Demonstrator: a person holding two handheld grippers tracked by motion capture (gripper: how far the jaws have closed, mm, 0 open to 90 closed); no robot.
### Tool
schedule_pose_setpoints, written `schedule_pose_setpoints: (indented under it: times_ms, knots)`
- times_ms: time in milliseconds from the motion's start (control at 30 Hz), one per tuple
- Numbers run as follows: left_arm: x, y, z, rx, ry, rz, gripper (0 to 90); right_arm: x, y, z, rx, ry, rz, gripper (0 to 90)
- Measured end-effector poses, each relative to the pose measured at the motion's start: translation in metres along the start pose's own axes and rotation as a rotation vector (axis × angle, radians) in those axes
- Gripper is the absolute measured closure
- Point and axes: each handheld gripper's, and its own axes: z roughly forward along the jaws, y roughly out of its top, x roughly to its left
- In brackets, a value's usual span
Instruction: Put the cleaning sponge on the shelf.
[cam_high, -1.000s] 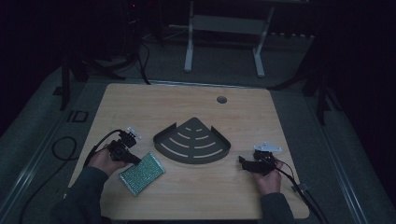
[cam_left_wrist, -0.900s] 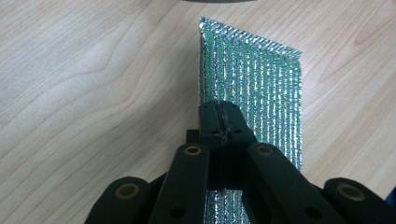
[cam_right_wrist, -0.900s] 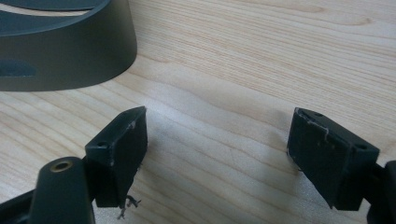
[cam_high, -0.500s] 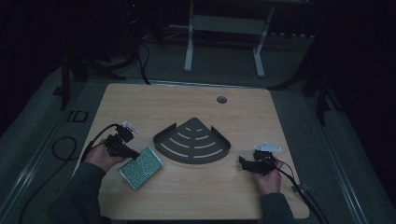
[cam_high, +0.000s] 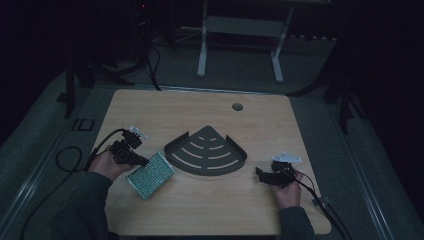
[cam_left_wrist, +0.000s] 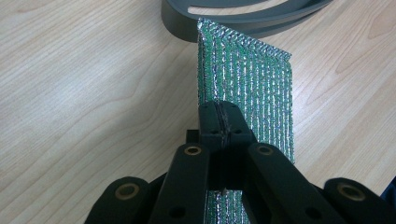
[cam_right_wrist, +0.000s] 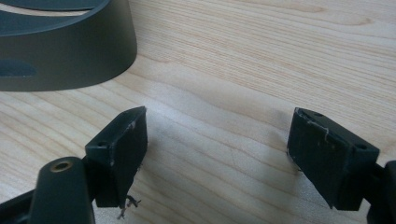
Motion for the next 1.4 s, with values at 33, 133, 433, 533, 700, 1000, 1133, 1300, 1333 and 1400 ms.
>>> schedule_pose_setpoints:
  times_ms: [33, 133, 433, 533, 700, 1000, 1133, 1300, 1333, 1400]
  knots:
    - [0.000, 0.000, -0.001, 0.000, 0.000, 0.002, 90.0, 0.000, 0.000, 0.000, 0.000, 0.000, 0.000, 19.8]
    - [0.000, 0.002, -0.003, -0.009, 0.001, 0.001, 90.0, 0.000, 0.000, 0.000, 0.000, 0.000, 0.001, 19.8]
    - [-0.001, 0.011, -0.012, -0.020, 0.008, 0.012, 90.0, 0.000, 0.000, 0.000, 0.000, 0.000, 0.001, 19.7]
    - [-0.001, 0.013, -0.016, -0.027, 0.010, 0.014, 90.0, 0.000, 0.000, 0.000, 0.000, 0.000, 0.001, 19.8]
    - [-0.001, 0.017, -0.019, -0.029, 0.015, 0.021, 89.9, 0.000, 0.000, 0.000, 0.000, 0.000, 0.000, 19.7]
    - [-0.003, 0.024, -0.024, -0.035, 0.020, 0.026, 90.0, 0.000, 0.000, 0.000, 0.000, 0.000, -0.001, 19.7]
    - [-0.003, 0.029, -0.026, -0.039, 0.023, 0.033, 89.9, 0.000, 0.000, 0.000, 0.000, 0.000, -0.001, 19.7]
    - [-0.005, 0.035, -0.029, -0.042, 0.030, 0.042, 89.9, 0.000, 0.000, 0.000, 0.000, 0.000, -0.001, 19.7]
    - [-0.005, 0.036, -0.030, -0.042, 0.031, 0.045, 89.9, 0.000, 0.000, 0.000, 0.000, 0.000, 0.001, 19.8]
    - [-0.006, 0.039, -0.031, -0.045, 0.038, 0.046, 89.9, 0.000, 0.000, 0.000, 0.001, 0.000, 0.001, 19.8]
